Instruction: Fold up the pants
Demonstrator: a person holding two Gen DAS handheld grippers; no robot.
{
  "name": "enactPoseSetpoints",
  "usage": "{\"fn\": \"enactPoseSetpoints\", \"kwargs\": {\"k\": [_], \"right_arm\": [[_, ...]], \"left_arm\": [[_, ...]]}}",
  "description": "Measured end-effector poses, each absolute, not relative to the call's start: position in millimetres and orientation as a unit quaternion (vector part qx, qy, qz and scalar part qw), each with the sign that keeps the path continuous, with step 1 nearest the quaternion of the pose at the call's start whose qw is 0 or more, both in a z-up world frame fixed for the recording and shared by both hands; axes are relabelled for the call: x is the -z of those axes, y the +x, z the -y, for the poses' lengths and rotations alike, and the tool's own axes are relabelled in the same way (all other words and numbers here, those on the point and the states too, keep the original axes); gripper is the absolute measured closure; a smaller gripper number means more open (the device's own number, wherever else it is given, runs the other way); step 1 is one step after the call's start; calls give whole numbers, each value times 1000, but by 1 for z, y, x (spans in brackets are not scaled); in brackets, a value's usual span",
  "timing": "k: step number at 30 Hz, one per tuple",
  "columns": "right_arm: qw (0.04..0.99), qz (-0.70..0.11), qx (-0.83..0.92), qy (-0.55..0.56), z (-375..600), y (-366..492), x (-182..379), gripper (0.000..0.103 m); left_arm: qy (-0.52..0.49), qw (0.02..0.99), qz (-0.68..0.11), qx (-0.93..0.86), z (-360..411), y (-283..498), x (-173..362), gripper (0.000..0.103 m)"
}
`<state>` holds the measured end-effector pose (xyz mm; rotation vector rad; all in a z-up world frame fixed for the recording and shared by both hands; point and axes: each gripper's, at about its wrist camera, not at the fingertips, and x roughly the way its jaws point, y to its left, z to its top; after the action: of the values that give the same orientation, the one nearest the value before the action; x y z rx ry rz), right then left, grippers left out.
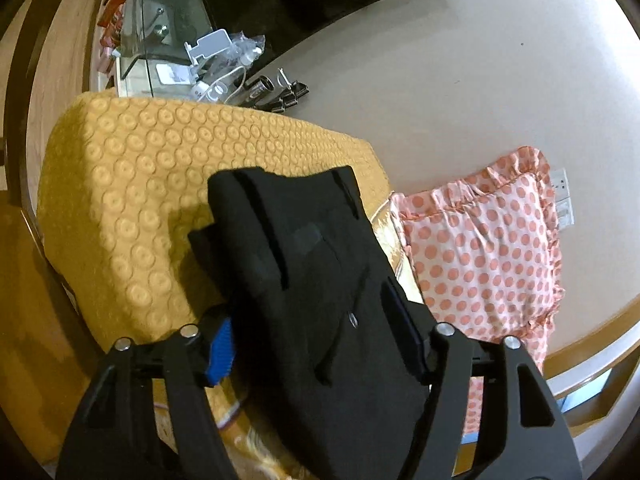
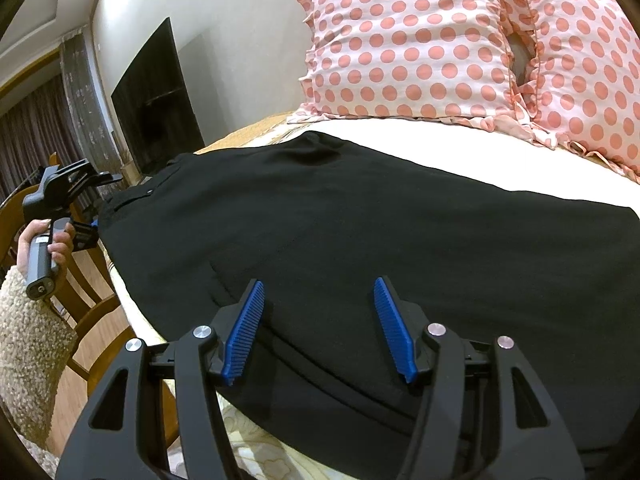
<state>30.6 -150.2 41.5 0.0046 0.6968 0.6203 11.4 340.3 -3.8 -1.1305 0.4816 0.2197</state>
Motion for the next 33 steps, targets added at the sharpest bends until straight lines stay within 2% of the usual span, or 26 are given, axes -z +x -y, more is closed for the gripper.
{"fn": "enactPoseSetpoints", "kwargs": {"k": [1, 2, 4, 5, 9, 11, 16, 19, 26, 30, 33], "right_arm": [[894, -335, -298, 2, 151, 30, -41, 44], [894, -334, -298, 2, 151, 29, -41, 44], [895, -333, -297, 6, 154, 29, -41, 43], [895, -333, -296, 8, 155, 28, -41, 43], [898, -330, -290, 15, 164, 27, -44, 43], [902, -324, -283, 21, 171, 26, -46, 39], [911, -315, -260, 51, 201, 24, -53, 38], [918, -309, -240, 72, 223, 19, -57, 25], [935, -294, -165, 112, 294, 6, -59, 22], [938, -293, -106, 154, 342, -2, -56, 22], [941, -284, -66, 171, 372, -12, -55, 22]], "left_arm": [[-524, 812, -231, -111, -341, 13, 4, 53], [-521, 811, -239, -120, -341, 13, 5, 71], [-510, 812, -249, -134, -342, 10, 9, 86], [-506, 816, -247, -130, -342, 8, 10, 90], [-456, 842, -252, -143, -332, 7, -5, 94], [-410, 865, -248, -149, -317, 11, -25, 95], [-300, 916, -235, -123, -261, 28, -86, 95], [-261, 933, -230, -93, -222, 39, -114, 95], [-122, 965, -226, 56, -64, 68, -171, 95], [-66, 958, -229, 158, 35, 78, -177, 95], [-28, 943, -239, 231, 105, 71, -161, 95]]}}
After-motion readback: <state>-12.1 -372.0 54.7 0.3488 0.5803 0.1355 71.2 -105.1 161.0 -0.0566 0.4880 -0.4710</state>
